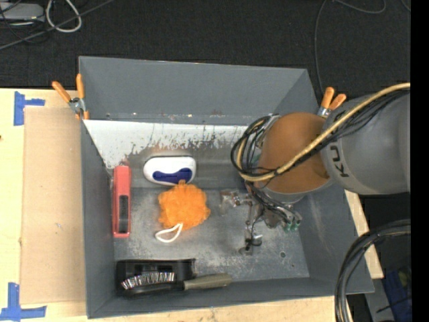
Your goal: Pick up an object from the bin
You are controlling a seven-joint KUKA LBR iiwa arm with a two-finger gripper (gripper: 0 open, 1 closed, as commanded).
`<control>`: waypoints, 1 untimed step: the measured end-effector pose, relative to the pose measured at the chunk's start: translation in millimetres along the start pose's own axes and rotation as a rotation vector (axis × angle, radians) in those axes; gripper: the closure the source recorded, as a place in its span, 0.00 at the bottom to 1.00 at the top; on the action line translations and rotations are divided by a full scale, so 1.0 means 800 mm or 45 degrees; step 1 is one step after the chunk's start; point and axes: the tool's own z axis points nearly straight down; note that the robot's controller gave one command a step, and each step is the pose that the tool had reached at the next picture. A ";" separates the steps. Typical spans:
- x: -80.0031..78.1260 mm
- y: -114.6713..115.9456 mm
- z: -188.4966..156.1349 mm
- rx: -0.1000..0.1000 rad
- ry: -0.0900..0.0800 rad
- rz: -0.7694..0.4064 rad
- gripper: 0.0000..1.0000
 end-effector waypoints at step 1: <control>-0.010 0.011 -0.061 -0.001 -0.002 0.057 0.00</control>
Offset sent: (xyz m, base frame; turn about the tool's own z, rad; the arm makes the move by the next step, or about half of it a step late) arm 0.0475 0.0411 -0.0276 -0.0169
